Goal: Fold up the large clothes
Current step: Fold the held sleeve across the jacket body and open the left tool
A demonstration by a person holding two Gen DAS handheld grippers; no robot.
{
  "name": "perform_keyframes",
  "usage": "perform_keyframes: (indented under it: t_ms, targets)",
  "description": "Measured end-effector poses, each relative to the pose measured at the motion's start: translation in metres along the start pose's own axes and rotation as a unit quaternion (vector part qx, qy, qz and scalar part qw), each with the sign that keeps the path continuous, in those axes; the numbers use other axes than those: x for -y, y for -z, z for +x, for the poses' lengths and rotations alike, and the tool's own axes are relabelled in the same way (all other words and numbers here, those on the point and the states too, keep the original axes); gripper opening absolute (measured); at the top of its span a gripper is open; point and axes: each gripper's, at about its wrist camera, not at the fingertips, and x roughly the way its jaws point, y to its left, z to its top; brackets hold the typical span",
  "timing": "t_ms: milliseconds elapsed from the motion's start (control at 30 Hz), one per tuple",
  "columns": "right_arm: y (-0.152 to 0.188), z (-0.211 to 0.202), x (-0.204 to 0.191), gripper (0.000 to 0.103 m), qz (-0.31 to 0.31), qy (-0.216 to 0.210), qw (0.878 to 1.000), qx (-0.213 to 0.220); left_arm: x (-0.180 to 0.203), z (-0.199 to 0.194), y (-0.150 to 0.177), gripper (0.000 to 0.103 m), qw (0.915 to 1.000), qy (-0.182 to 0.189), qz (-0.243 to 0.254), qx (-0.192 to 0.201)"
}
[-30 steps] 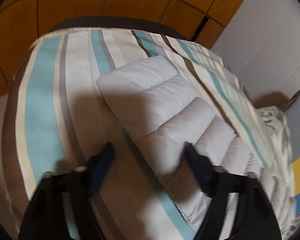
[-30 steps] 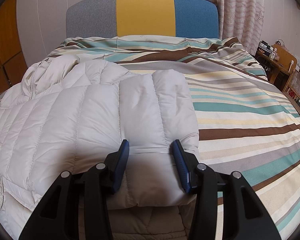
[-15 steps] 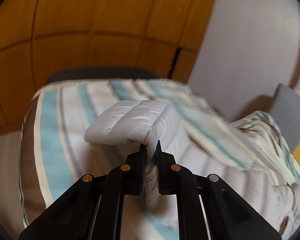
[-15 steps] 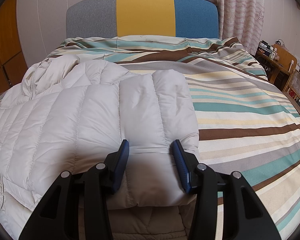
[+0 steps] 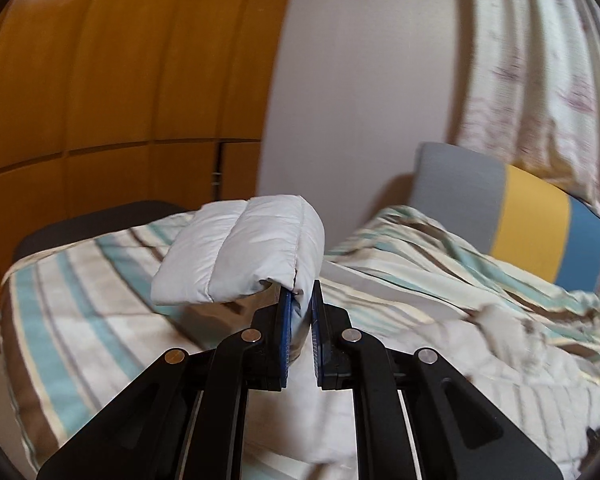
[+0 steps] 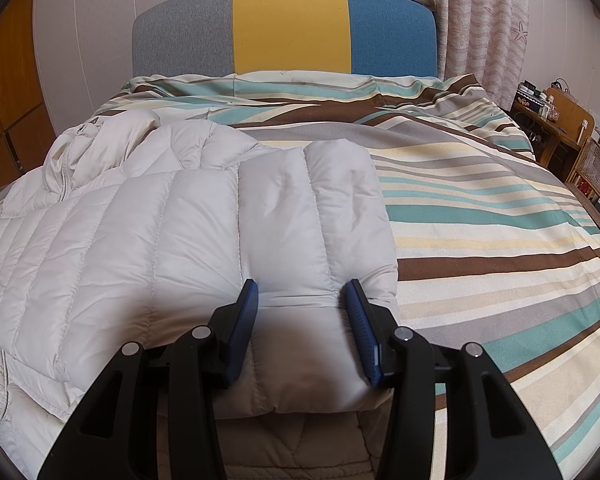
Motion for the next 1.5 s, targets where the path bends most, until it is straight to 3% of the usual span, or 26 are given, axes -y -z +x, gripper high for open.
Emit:
perform_keyframes:
  t_ms: [400,633,867,1000,1033,1100,1133,1267,1400,1500]
  targets:
    - [0.000,0.000,0.001,0.046,0.001,0.000,1.000,0.001,0.091,-0.016,0.042,0.009,0.9918,0.073,0.101,-0.027]
    - [0.000,0.000,0.000,0.046,0.001,-0.001,1.000,0.001,0.159,-0.032,0.074,0.009,0.9724,0.112,0.201,-0.036]
    - [0.000,0.000,0.001,0.046,0.000,0.000,1.000,0.001,0.203,-0.030,0.100,0.009,0.9564,0.132,0.252,-0.068]
    - [-0.001,0.000,0.001,0.046,0.000,0.000,1.000,0.001,0.235,-0.027,0.123,0.009,0.9327,0.136,0.323,-0.086]
    - [-0.001,0.000,0.001,0.046,0.000,0.000,1.000,0.001,0.246,-0.025,0.134,0.009,0.9197,0.139,0.353,-0.099]
    - [0.000,0.000,0.000,0.046,0.000,0.000,1.000,0.001,0.258,-0.025,0.149,0.009,0.9022,0.141,0.394,-0.106]
    - [0.000,0.000,0.000,0.046,0.000,0.000,1.000,0.001,0.265,-0.023,0.161,0.009,0.8866,0.143,0.425,-0.114]
    - [0.000,0.000,0.000,0.046,0.001,0.000,1.000,0.001,0.276,-0.027,0.190,0.009,0.8576,0.131,0.489,-0.092]
    - [0.000,0.000,0.000,0.046,0.001,0.000,1.000,0.001,0.278,-0.032,0.203,0.009,0.8448,0.129,0.514,-0.072]
    - [0.000,0.000,0.001,0.046,0.001,0.000,1.000,0.001,0.275,-0.040,0.201,0.015,0.8432,0.147,0.512,-0.069]
